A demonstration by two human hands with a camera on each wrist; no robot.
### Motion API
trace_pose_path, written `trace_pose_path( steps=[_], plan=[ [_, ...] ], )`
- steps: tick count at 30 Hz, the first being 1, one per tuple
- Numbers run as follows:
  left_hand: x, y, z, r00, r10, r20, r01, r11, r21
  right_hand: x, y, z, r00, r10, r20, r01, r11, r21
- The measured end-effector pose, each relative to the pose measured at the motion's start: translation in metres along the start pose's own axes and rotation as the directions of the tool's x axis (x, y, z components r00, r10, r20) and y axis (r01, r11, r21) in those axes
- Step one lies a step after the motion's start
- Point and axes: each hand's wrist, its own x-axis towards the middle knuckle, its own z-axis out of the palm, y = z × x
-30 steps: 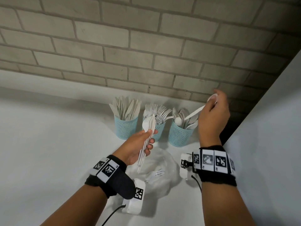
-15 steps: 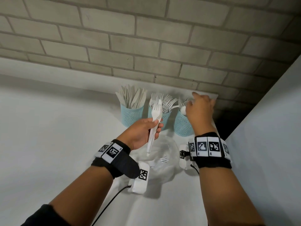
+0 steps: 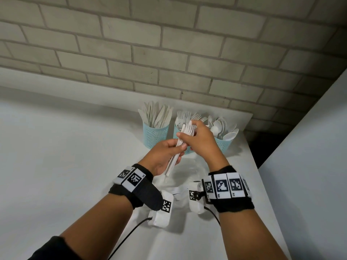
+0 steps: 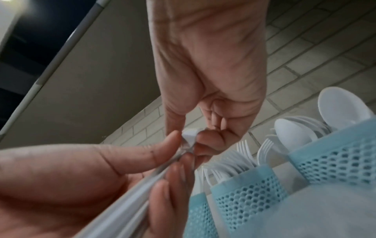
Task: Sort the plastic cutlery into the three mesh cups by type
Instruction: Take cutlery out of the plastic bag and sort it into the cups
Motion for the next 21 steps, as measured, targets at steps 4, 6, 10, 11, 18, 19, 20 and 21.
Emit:
trace_pose_path(
  steps=[4, 6, 10, 11, 18, 19, 20, 21],
  plan=[
    [0.000, 0.002, -0.004, 0.998, -0.055, -0.018, 0.054, 0.995, -0.079, 0.001, 0.001, 0.001, 0.997, 0.056, 0.054, -0.064, 0.986, 0.151],
    [0.000, 0.003, -0.005, 0.997, -0.071, -0.031, 0.068, 0.993, -0.099, 0.002, 0.003, 0.001, 0.994, 0.072, 0.077, -0.085, 0.982, 0.170],
    [-0.001, 0.004, -0.008, 0.997, -0.063, -0.037, 0.058, 0.992, -0.114, 0.005, 0.004, 0.000, 0.987, 0.084, 0.139, -0.110, 0.975, 0.194],
    [-0.001, 0.003, -0.009, 0.997, -0.061, -0.046, 0.055, 0.992, -0.113, 0.005, 0.003, 0.000, 0.986, 0.084, 0.145, -0.113, 0.971, 0.208],
    [-0.001, 0.000, -0.011, 0.994, -0.044, -0.100, 0.040, 0.999, -0.037, 0.003, 0.005, -0.001, 0.984, 0.136, 0.118, -0.167, 0.937, 0.306],
    [-0.001, 0.000, -0.011, 0.994, -0.044, -0.104, 0.040, 0.998, -0.039, 0.003, 0.006, -0.001, 0.983, 0.150, 0.104, -0.175, 0.932, 0.317],
    [-0.001, 0.000, -0.011, 0.993, -0.044, -0.106, 0.039, 0.998, -0.042, 0.004, 0.007, -0.001, 0.982, 0.166, 0.087, -0.186, 0.926, 0.328],
    [-0.001, -0.001, -0.012, 0.993, -0.042, -0.107, 0.037, 0.998, -0.049, 0.005, 0.008, 0.000, 0.981, 0.181, 0.069, -0.193, 0.922, 0.337]
  ],
)
